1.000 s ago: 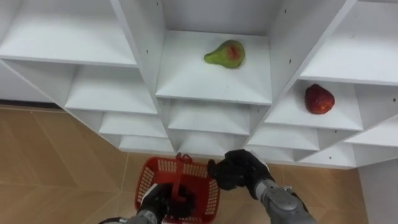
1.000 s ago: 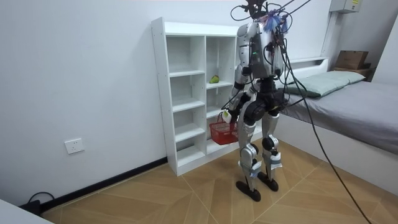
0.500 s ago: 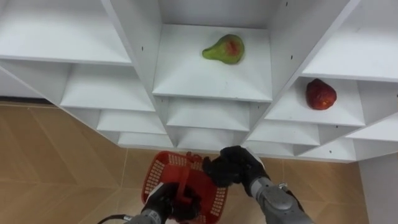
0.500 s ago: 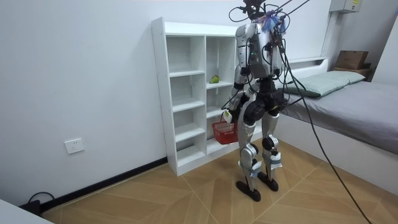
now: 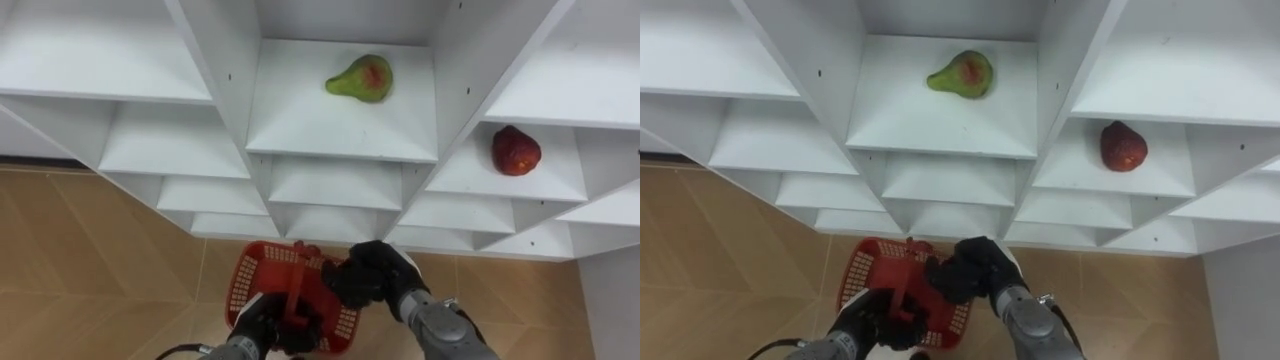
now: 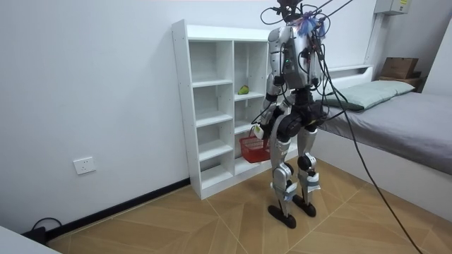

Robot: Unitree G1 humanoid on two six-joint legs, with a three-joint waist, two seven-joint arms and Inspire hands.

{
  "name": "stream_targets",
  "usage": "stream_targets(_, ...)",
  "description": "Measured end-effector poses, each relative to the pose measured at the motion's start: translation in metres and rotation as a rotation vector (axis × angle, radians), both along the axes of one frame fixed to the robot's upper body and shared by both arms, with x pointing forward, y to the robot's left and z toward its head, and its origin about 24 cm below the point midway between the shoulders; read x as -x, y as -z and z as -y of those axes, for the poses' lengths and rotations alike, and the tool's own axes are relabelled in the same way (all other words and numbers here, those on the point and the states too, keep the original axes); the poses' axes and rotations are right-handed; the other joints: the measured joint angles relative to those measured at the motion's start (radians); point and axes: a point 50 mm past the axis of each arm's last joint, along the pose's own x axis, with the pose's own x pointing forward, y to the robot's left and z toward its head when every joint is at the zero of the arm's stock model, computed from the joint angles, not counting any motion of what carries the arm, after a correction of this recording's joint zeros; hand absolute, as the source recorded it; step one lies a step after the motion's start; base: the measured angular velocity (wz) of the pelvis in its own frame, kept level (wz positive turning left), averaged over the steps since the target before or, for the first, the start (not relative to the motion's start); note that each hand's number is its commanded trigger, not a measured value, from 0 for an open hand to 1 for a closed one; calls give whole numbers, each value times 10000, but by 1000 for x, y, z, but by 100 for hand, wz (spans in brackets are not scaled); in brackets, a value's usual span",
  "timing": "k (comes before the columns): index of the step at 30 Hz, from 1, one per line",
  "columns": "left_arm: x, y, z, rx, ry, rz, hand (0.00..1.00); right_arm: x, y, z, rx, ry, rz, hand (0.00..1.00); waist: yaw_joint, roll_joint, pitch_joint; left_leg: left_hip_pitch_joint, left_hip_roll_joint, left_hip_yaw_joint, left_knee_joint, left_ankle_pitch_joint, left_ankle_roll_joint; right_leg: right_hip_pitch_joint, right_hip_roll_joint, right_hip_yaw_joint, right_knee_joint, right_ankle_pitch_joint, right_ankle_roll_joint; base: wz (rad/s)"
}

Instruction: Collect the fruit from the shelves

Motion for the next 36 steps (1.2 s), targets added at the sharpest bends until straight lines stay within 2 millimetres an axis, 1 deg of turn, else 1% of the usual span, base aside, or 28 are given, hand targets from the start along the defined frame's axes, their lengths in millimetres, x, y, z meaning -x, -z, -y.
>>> stream_targets(3, 0, 0, 1, 16, 22, -5, 100, 0, 1, 0, -3, -46, -38, 100, 6, 0, 0, 5, 0, 0, 0, 0, 0, -1, -44, 0, 9, 0, 0, 0)
stream_targets(5, 0, 0, 1, 20, 24, -3, 100, 1, 1, -1, -34, -116, -51, 76, 11, 0, 0, 11, 0, 2, 0, 0, 0, 0, -47, 0, 10, 0, 0, 0)
stream_targets(6, 0, 0, 1, 18, 23, -1, 100, 1, 1, -1, -37, -149, -60, 70, 12, 0, 0, 14, 1, 2, 0, 0, 0, 0, -48, -2, 11, 0, 0, 0)
stream_targets(7, 0, 0, 1, 17, 24, 5, 100, 2, 2, -2, -102, -111, -141, 60, 12, 0, 0, 20, 1, 2, 0, 0, 0, 5, -48, -2, 11, -1, 0, 0)
stream_targets(8, 0, 0, 1, 19, 26, 9, 100, 2, 3, -2, -143, -67, -214, 22, 12, 0, 0, 24, 1, 2, 0, 1, 0, 8, -49, -2, 12, -1, 0, 0)
stream_targets(9, -1, 0, 1, 24, 32, 20, 100, 4, 5, -1, -150, -42, -372, 0, 12, 0, 0, 27, 1, 5, 0, 0, 0, 10, -51, -3, 15, -1, 0, 0)
stream_targets(12, -1, -1, 3, 24, 97, 39, 100, 6, 8, -2, -277, -76, -632, 0, 5, 0, 1, 18, 1, 19, 2, 0, 0, 0, -53, -4, 26, -1, 0, 0)
stream_targets(20, -5, -3, 6, 42, 272, 148, 100, 4, 6, -7, -613, -12, -658, 0, 15, 20, 9, -172, 23, 37, 141, 0, 1, -199, -53, -7, 197, -1, -1, 0)
stream_targets(27, -4, -3, 8, 196, 154, 96, 100, 5, 6, -8, -942, 41, -782, 0, 2, 161, 60, -262, 22, 55, 169, 16, 29, -342, -53, -23, 347, -3, -4, 0)
stream_targets(36, -4, -3, 12, 625, -142, -5, 100, 4, 6, -7, -1564, 604, -933, 0, 16, 193, 50, -255, 23, 91, 163, 21, 35, -365, -92, 20, 355, -3, -4, 0)
